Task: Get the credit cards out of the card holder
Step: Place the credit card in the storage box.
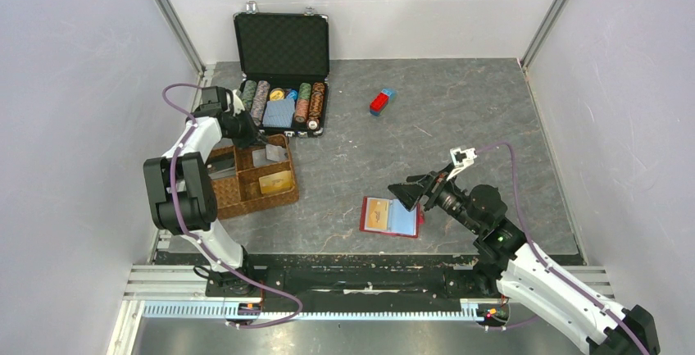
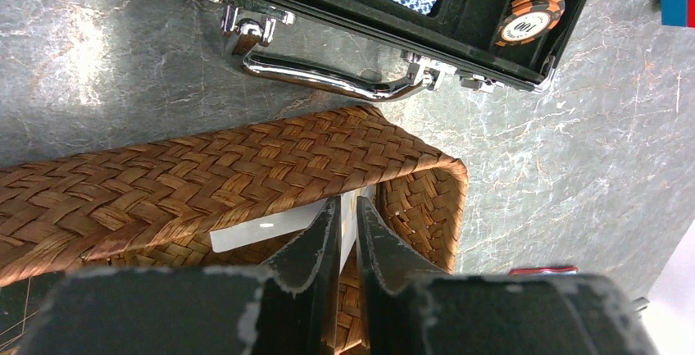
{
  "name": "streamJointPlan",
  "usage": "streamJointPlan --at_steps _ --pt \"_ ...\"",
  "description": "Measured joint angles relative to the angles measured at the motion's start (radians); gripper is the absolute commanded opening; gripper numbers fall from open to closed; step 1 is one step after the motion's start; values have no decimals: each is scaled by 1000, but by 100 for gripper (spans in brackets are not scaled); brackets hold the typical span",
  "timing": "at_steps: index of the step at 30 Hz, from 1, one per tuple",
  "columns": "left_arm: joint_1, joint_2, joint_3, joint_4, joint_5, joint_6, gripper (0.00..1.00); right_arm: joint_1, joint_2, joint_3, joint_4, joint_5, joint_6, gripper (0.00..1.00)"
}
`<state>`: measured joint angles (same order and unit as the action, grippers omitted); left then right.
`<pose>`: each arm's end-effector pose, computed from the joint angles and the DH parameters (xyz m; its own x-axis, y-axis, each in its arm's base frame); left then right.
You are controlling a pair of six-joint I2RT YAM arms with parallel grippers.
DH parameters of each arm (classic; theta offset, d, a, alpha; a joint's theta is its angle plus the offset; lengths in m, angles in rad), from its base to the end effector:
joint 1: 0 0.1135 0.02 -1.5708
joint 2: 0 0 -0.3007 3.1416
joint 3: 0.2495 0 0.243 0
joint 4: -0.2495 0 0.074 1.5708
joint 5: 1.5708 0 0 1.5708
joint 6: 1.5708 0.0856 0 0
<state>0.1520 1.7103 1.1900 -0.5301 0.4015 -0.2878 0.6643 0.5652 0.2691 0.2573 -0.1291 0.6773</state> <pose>0.3727 0.0232 0.2137 -0.8373 -0.3926 -0.3805 -0.1929 0.8634 -0.4663 0.1251 0.1120 0.2571 -0.4704 0.4210 -0.7755 -0.5362 0.5616 0.6301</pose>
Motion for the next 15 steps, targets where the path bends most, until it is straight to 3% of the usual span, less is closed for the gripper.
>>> streamJointPlan --at_steps 15 --pt "0 10 17 -19 -6 0 36 0 -24 0 -17 12 -21 98"
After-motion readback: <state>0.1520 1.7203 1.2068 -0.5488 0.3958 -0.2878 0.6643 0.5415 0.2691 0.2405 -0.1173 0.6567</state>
